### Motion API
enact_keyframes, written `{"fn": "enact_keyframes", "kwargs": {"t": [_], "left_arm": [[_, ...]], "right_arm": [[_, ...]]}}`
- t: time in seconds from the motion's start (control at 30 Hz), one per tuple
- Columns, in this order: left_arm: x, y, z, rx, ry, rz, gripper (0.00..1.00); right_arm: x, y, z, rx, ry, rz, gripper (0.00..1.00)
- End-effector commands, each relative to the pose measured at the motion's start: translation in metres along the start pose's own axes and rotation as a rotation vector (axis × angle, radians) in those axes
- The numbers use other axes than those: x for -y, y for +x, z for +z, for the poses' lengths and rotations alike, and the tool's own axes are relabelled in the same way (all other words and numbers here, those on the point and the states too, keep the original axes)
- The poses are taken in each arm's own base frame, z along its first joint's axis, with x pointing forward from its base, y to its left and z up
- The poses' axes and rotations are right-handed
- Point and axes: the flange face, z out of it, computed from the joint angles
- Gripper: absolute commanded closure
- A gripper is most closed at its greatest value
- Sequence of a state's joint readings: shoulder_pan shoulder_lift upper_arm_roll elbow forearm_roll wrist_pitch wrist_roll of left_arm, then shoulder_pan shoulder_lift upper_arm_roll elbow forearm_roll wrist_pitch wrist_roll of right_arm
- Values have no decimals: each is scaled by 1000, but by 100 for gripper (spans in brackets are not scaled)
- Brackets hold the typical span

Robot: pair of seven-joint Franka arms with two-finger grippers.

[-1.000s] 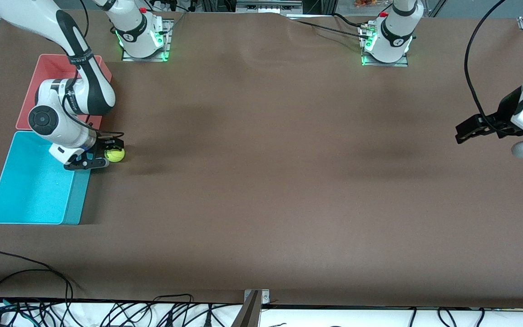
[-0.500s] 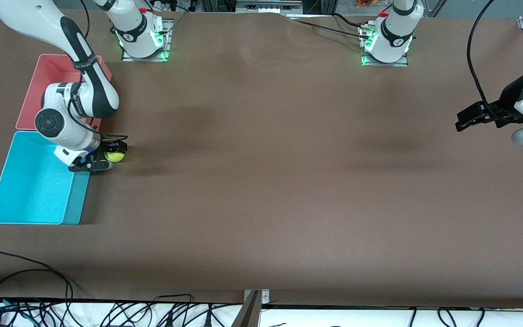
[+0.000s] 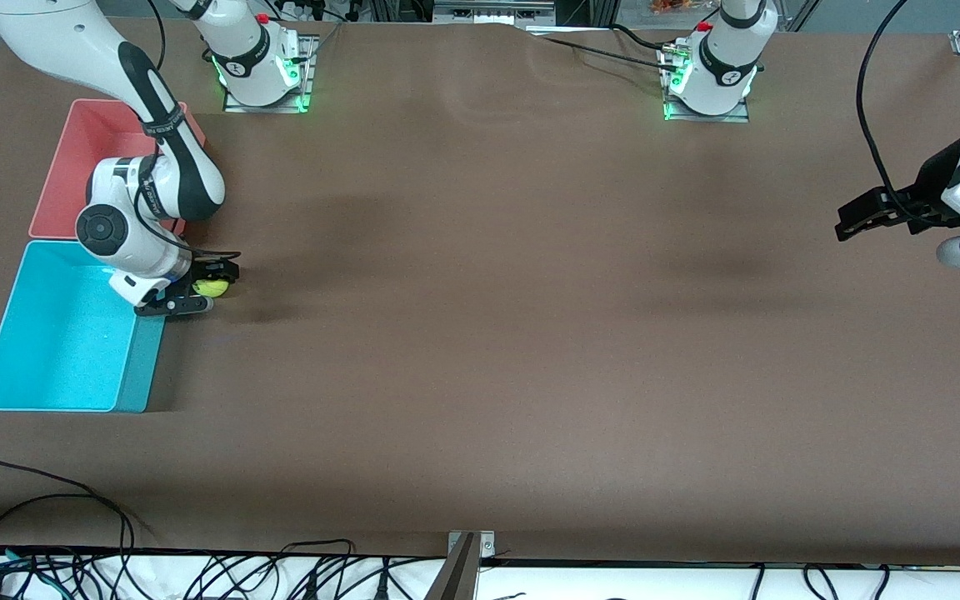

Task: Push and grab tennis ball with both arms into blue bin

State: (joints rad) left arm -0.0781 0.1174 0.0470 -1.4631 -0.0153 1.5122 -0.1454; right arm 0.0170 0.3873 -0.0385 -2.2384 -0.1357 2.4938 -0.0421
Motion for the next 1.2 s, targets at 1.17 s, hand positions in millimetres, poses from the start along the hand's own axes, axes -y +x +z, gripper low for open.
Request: {"fn": "enact_keyframes", "kwargs": {"t": [1.17], "left_arm": [[25,-7,-1,29,-11,94,0]], "right_arm": [[-108,19,-149,149,24,-91,59]]}}
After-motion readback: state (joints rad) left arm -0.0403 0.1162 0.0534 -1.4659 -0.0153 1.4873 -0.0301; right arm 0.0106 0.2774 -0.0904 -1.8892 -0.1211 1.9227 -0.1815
